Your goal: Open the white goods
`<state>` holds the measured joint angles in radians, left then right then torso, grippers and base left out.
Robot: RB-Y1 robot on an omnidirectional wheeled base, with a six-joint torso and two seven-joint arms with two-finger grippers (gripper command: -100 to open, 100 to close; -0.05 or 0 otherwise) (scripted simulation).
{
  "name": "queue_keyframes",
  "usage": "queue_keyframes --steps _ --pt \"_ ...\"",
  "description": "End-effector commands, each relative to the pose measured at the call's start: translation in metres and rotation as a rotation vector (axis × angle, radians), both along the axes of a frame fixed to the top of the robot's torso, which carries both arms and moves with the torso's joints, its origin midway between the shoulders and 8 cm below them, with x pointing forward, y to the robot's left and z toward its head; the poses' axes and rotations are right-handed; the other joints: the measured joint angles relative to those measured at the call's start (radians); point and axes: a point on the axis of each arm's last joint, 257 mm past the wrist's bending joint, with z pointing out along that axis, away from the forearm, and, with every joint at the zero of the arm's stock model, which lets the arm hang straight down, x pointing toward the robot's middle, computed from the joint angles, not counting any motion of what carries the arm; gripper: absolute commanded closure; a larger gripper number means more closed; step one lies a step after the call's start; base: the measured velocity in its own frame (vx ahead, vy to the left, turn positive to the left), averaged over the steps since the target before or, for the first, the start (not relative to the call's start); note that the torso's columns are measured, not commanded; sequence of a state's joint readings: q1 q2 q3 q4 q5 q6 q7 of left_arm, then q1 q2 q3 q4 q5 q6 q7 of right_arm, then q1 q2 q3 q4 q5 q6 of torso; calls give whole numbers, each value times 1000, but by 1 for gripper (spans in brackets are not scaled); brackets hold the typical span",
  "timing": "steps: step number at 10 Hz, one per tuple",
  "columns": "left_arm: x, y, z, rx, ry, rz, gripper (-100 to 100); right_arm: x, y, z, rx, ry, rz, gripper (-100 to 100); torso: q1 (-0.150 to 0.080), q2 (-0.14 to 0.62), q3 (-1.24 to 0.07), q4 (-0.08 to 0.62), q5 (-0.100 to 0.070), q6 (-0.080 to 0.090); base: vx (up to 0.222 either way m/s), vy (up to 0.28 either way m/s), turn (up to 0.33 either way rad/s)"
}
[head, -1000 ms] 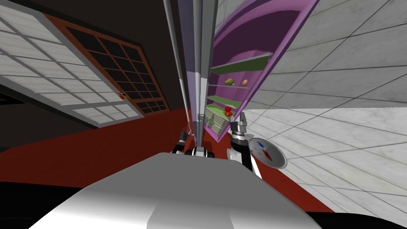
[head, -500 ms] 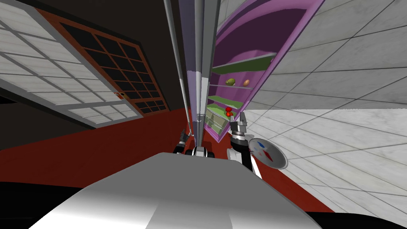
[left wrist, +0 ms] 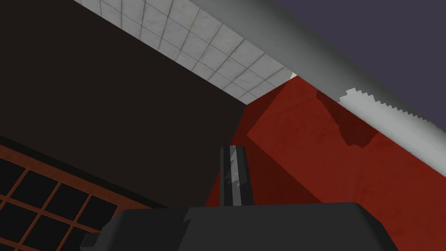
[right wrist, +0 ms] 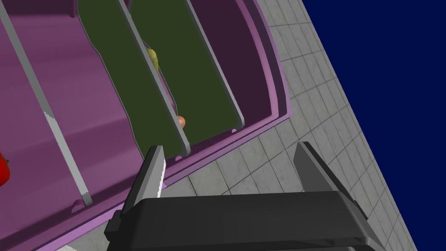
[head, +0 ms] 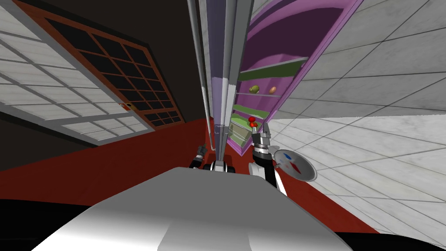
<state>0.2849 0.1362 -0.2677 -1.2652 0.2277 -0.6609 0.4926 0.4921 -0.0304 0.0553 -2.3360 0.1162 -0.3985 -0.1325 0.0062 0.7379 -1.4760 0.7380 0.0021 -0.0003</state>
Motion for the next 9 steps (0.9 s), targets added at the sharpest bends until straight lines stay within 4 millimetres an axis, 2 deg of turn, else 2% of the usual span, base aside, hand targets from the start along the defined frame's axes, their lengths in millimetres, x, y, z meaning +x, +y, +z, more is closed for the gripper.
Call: queue_keyframes --steps 1,5,6,7,8,9 --pt "-1 -5 1 -1 -1 -31 100 0 0 0 0 0 0 0 -6 -1 0 0 -2 0 8 251 -105" --pt "-4 -13 3 -3 0 -78 100 0 0 0 0 0 0 0 -6 0 0 0 -2 0 12 235 -89" --pt "-3 -11 3 -2 0 -71 100 0 0 0 0 0 0 0 -6 -1 0 0 -2 0 6 104 -18" --pt "0 -10 7 -5 -5 -60 -100 0 0 0 0 0 0 0 -13 0 0 0 -4 0 -24 -89 81" --pt "1 -10 8 -5 -5 -56 -100 0 0 0 1 0 0 0 -21 2 1 0 -6 0 -34 -189 84" --pt "3 -9 9 -6 -7 -49 -100 0 0 0 1 -1 0 0 -20 2 1 0 -6 1 -2 -217 66"
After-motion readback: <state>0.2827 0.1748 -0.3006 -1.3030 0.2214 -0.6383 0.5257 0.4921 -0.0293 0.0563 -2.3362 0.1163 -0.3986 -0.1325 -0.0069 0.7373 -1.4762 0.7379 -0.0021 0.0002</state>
